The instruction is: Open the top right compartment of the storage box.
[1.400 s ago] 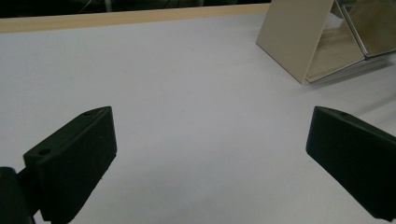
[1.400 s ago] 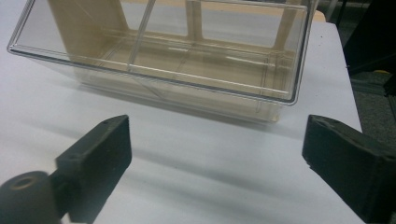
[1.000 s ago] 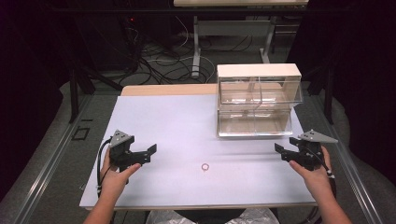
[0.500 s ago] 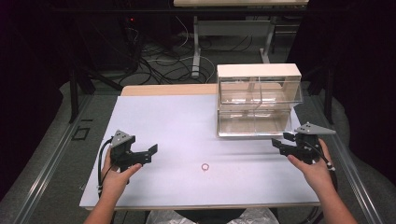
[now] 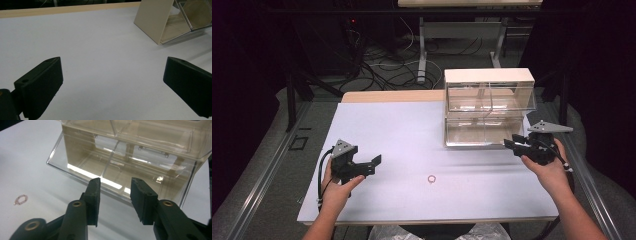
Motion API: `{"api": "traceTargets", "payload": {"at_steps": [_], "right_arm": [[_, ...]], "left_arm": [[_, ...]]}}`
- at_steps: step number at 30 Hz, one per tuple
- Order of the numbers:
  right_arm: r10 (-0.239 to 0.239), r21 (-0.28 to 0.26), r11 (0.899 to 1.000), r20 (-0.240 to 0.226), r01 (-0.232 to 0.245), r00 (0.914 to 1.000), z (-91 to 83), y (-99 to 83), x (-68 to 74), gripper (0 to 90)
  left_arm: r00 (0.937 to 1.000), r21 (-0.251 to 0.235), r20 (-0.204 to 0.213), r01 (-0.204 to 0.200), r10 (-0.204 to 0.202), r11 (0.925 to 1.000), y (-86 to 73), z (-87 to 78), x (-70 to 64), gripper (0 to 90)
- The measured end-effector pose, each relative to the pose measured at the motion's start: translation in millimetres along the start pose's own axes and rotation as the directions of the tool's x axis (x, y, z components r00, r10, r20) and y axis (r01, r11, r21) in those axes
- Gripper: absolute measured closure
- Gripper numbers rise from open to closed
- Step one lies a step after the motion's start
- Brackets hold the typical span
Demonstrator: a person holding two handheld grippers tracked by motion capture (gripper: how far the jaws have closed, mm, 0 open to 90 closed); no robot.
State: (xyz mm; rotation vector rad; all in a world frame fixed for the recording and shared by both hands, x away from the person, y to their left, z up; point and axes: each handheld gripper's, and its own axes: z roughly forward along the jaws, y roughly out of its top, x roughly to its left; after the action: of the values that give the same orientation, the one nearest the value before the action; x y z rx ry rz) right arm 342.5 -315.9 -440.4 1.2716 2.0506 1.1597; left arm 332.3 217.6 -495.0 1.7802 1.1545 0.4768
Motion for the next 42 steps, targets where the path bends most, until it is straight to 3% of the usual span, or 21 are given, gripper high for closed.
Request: {"api": "traceTargets", "payload": {"at_steps": [11,21,33,42], "right_arm": [[0.014,-0.038,0.999,0.007,-0.014,0.9999,0.3,26.4,-9.4,79.2],[0.047,-0.060,0.997,0.008,-0.047,0.9989,5.1,34.8,-20.2,89.5],[0.083,-0.088,0.993,0.001,-0.082,0.9966,11.0,41.2,-29.7,90.0],[0.085,-0.110,0.990,0.005,-0.083,0.9964,12.0,43.0,-33.0,90.0]], "left_arm": [[1.0000,0.003,0.001,-0.002,0.002,1.0000,-0.2,0.5,-0.2,3.2],[1.0000,0.007,0.001,-0.004,0.004,1.0000,-0.5,1.1,0.2,3.2],[1.0000,0.005,0.000,-0.009,0.009,1.0000,-0.7,2.0,1.0,3.2],[1.0000,0.006,-0.001,-0.010,0.010,0.9999,-0.9,2.1,1.2,3.2]]}}
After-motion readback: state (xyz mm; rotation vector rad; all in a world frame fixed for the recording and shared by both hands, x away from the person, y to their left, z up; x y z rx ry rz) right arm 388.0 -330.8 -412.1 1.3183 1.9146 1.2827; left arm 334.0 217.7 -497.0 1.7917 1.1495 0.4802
